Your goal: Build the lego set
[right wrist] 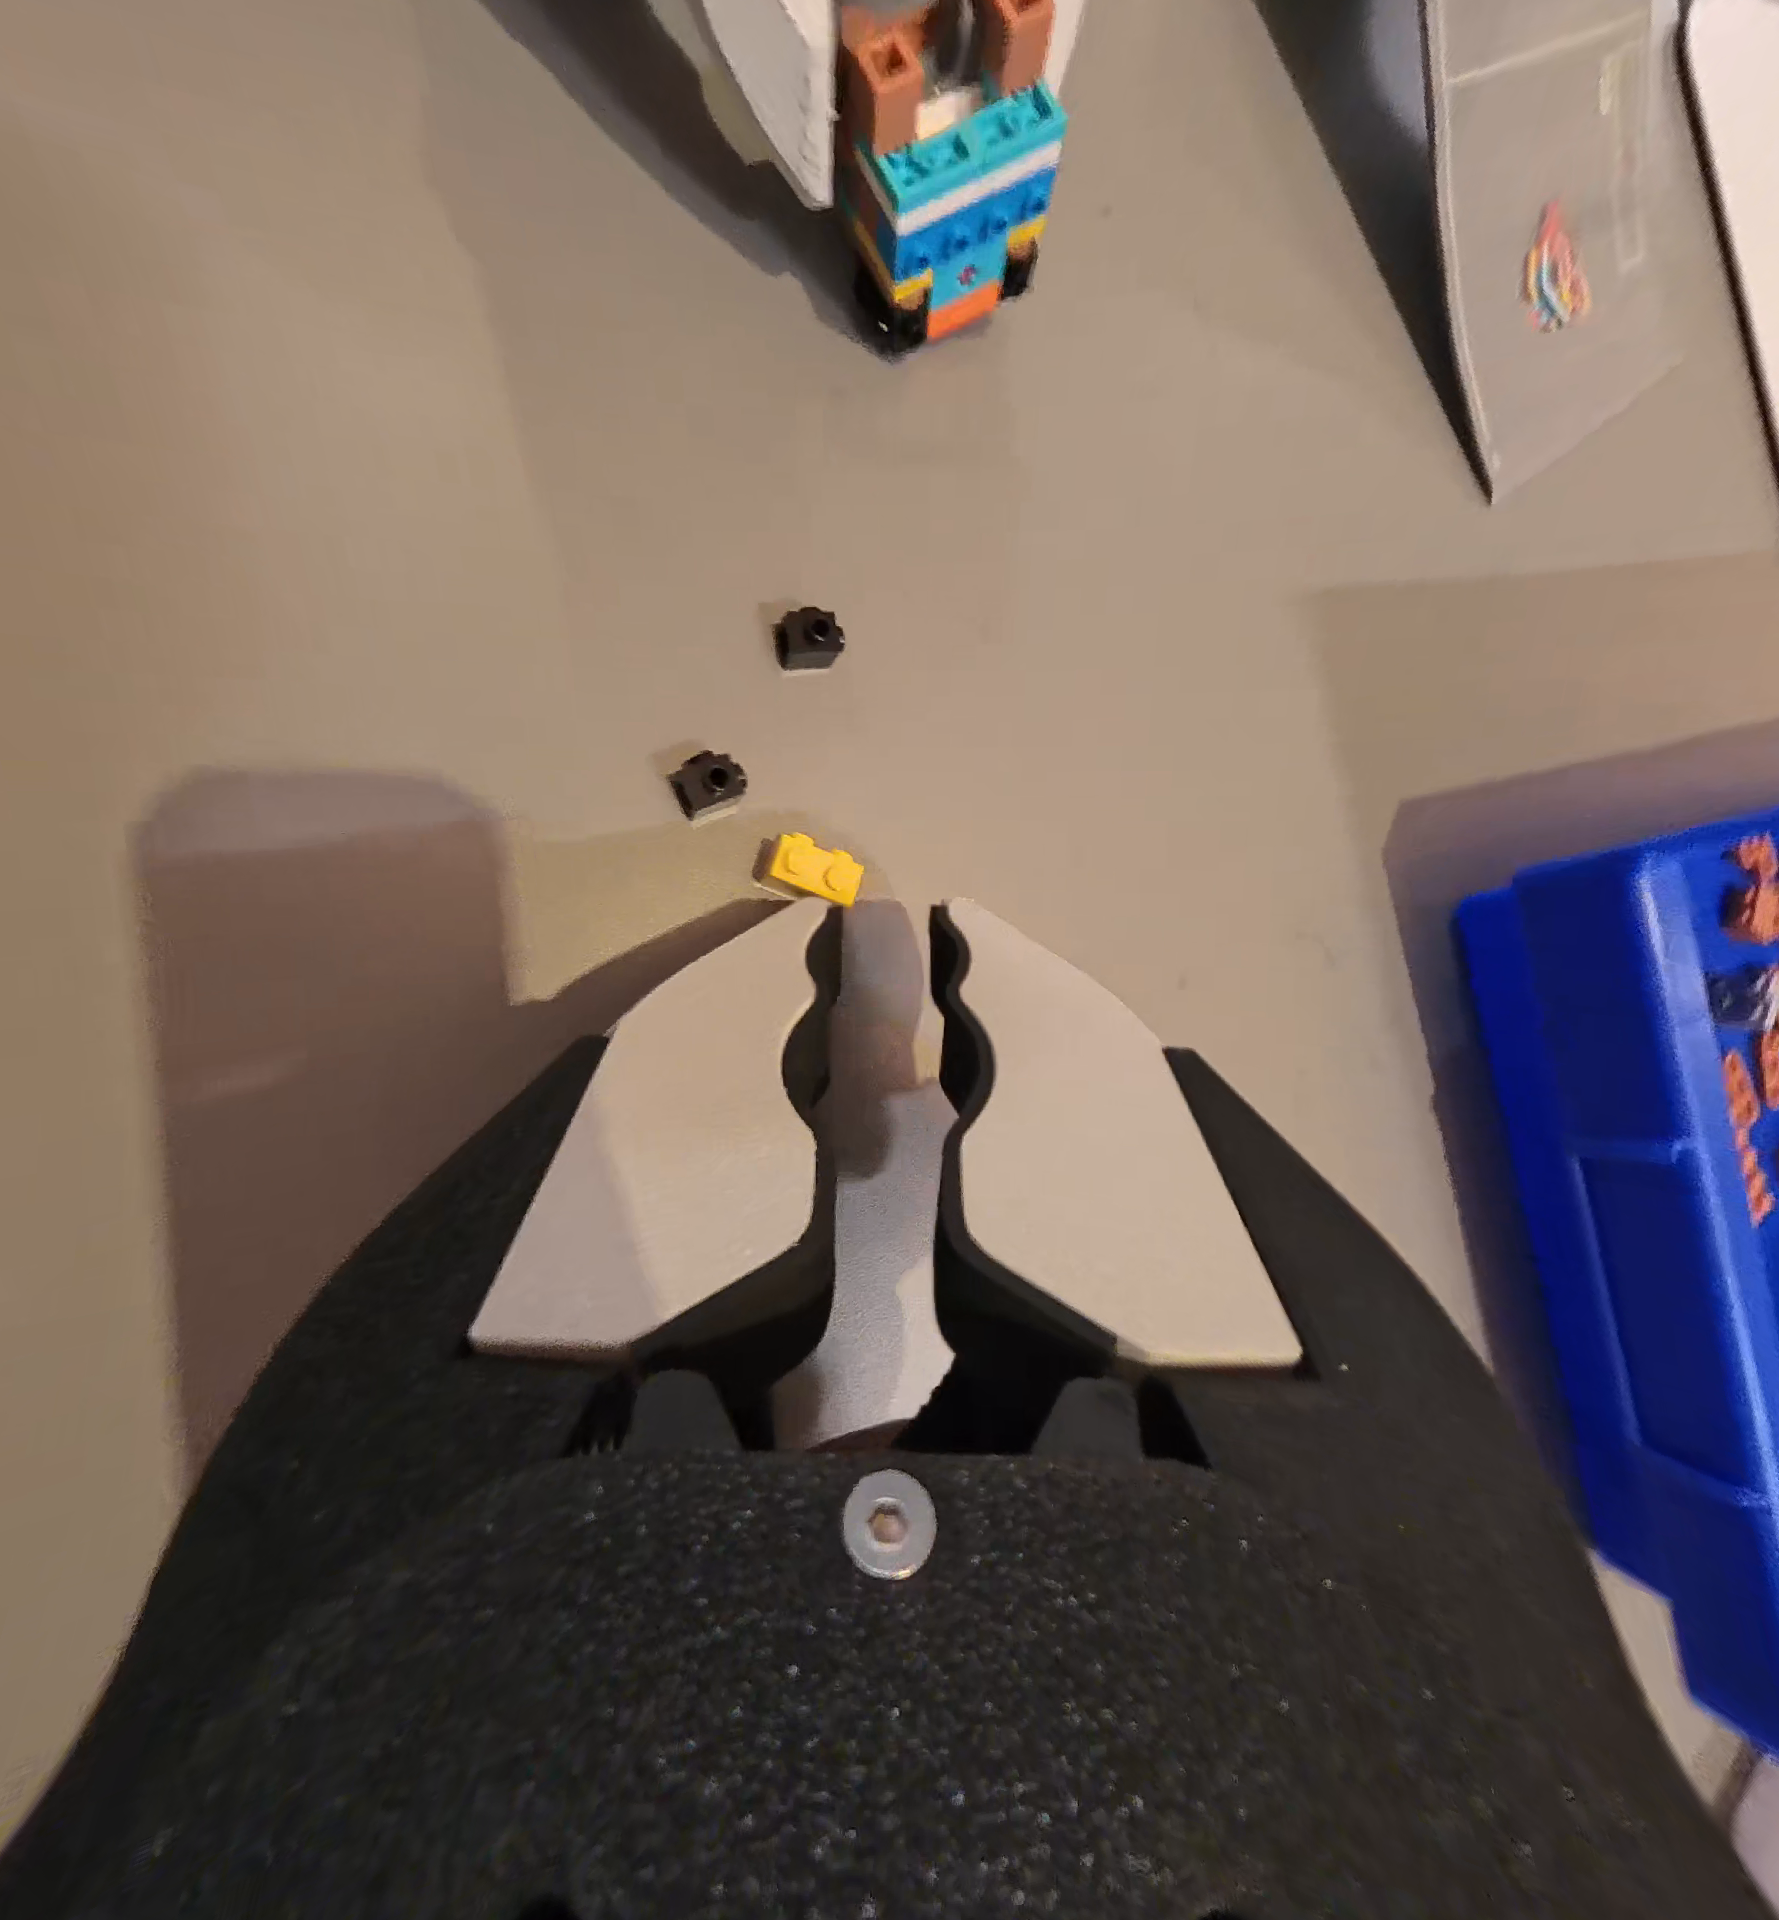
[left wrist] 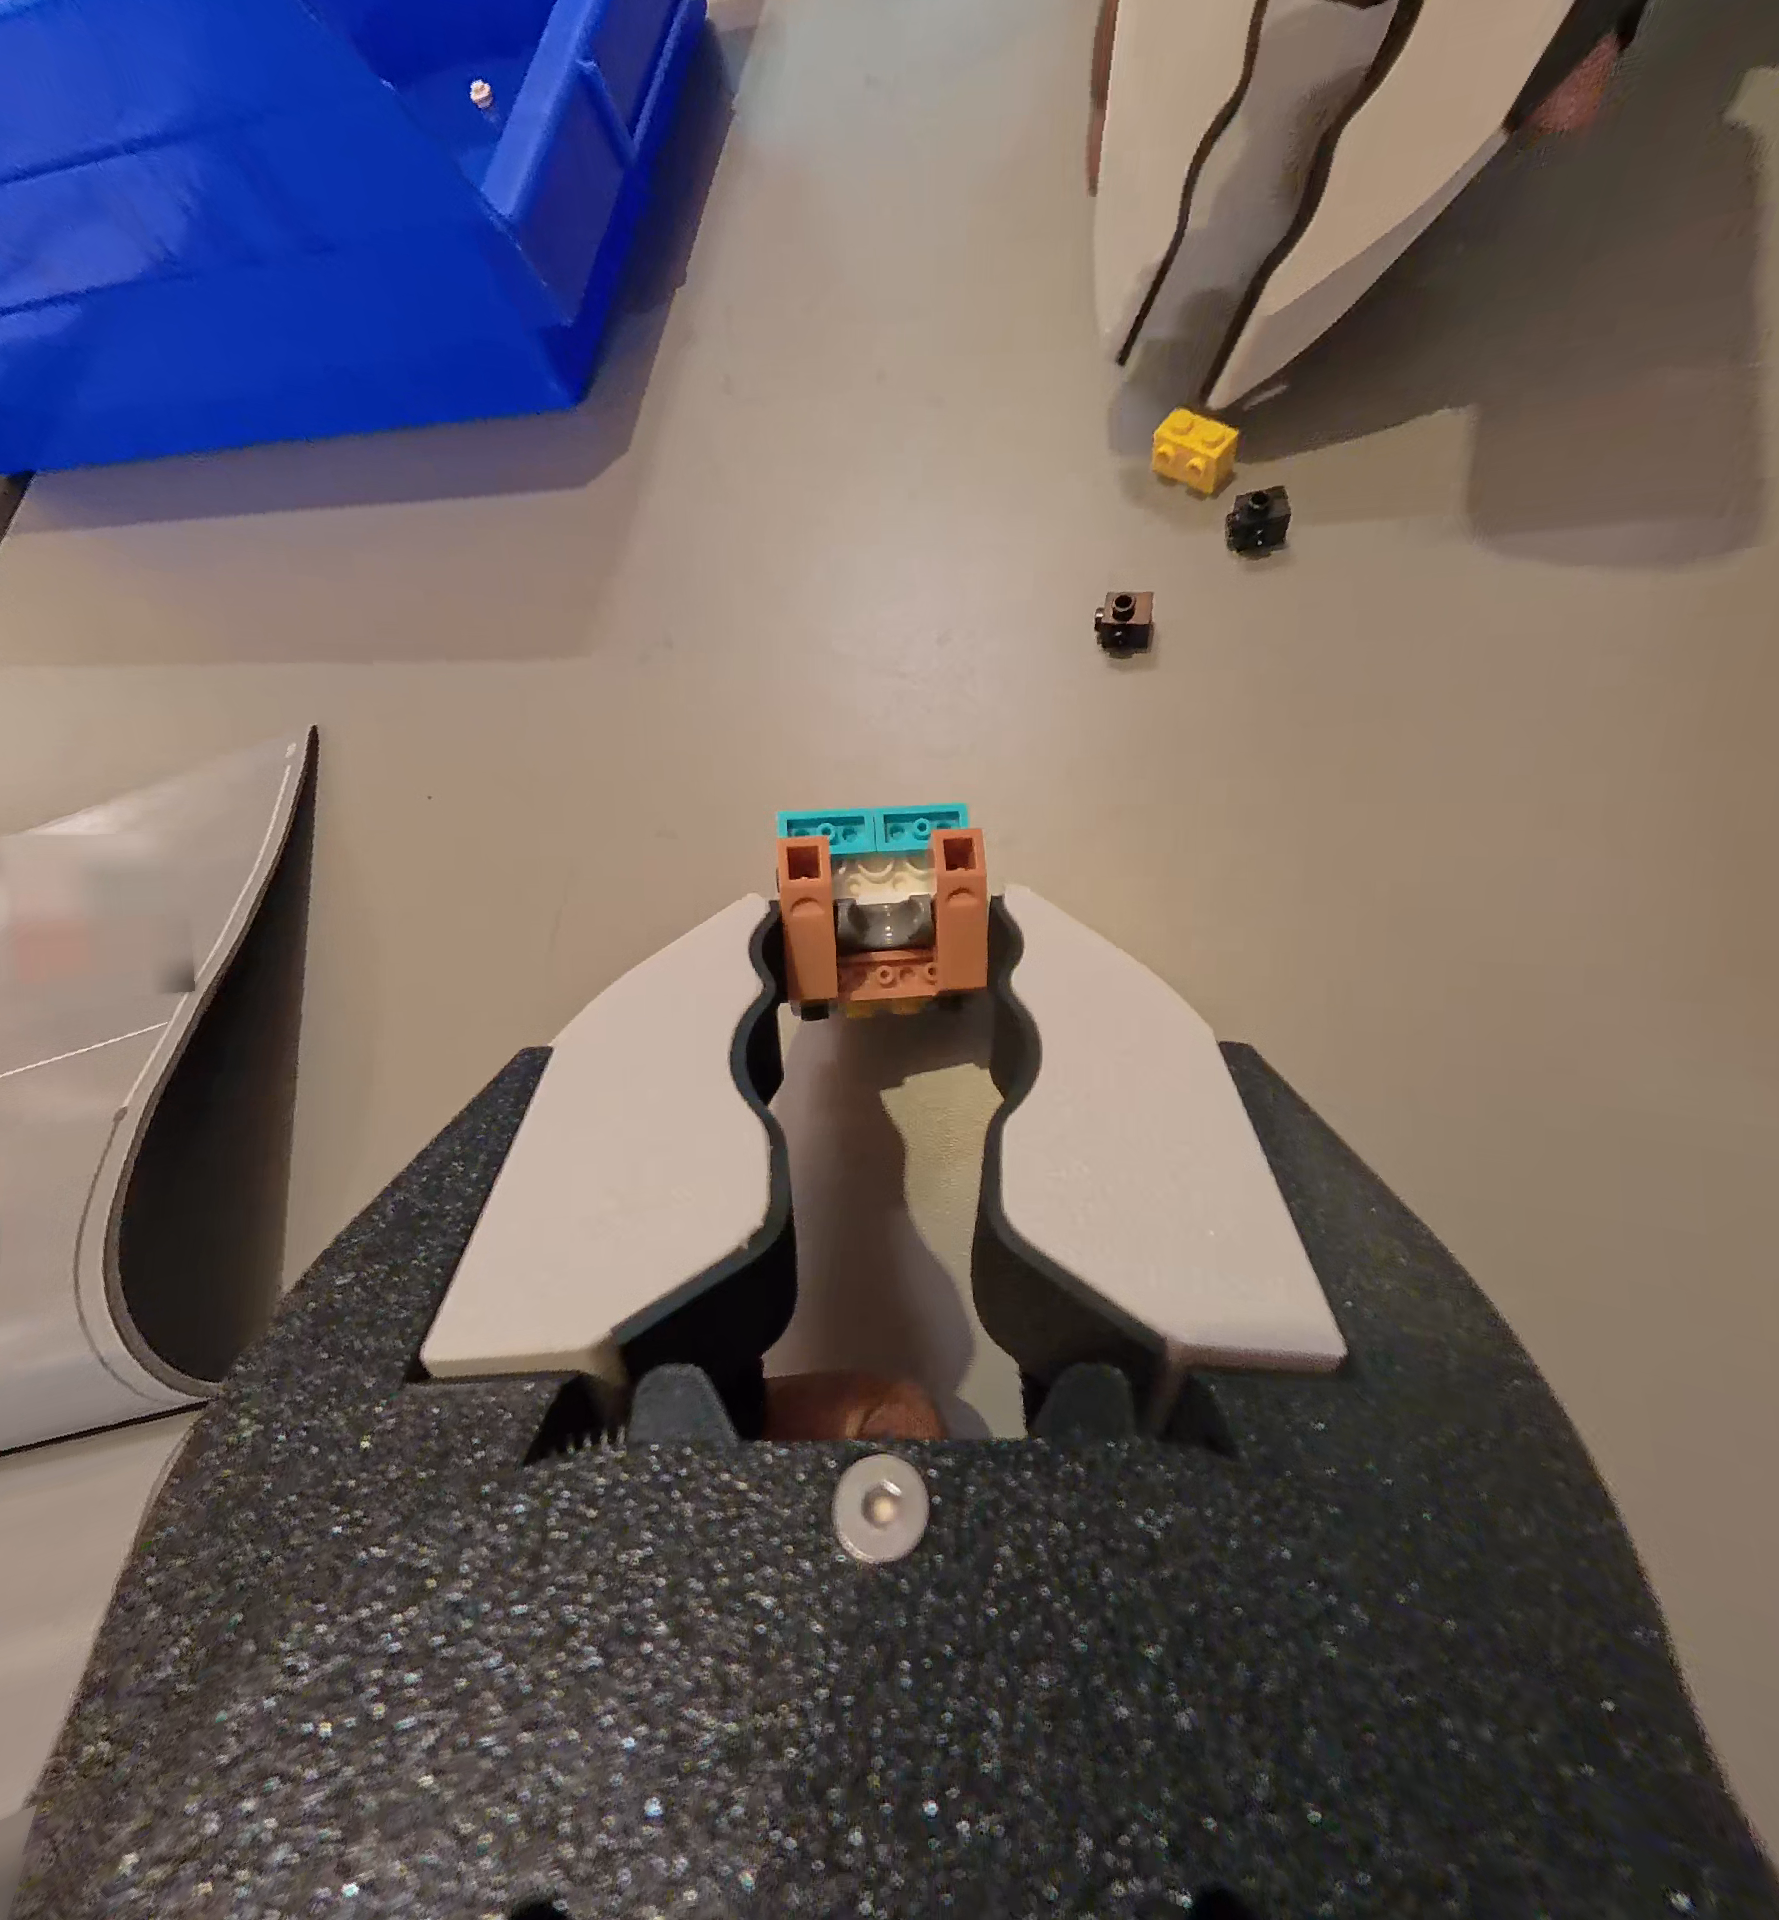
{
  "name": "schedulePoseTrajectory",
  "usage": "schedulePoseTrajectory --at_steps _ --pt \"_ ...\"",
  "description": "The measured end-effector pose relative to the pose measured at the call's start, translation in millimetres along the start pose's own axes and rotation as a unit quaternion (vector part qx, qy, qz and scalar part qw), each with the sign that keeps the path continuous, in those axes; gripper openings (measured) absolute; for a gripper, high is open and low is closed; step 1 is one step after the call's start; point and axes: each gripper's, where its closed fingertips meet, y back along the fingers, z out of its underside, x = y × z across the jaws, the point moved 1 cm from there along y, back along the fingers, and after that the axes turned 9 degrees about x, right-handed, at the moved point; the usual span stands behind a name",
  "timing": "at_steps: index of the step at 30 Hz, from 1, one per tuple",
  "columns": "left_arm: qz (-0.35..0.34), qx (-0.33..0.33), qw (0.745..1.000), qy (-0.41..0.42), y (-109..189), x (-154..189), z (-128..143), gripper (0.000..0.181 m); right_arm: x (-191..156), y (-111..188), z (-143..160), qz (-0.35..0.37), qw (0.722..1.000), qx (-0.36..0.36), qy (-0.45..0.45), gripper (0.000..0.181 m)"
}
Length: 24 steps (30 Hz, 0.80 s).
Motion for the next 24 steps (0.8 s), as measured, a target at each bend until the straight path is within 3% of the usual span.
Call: schedulePoseTrajectory --at_steps 6,15,18,21,24 --pt "0.010 0.003 1.000 -0.017 1 4 -1 0.037 -6 -3 1 -0.076 0.985 -0.010 0.157 0.024" --pt "0.017 0.006 1.000 -0.013 0 4 0 0.037 -7 -8 -7 -0.173 0.969 -0.022 0.172 0.005" --pt "0.016 0.001 1.000 -0.014 -1 5 2 0.037 -3 -11 -8 -0.175 0.978 -0.039 0.111 0.000" --pt "0.018 -0.003 1.000 -0.013 -2 6 3 0.037 2 -17 -9 -0.168 0.985 -0.038 -0.012 0.000" --pt "0.020 -0.005 1.000 -0.013 -3 7 3 0.037 10 -22 -15 -0.168 0.974 -0.022 -0.151 0.000"
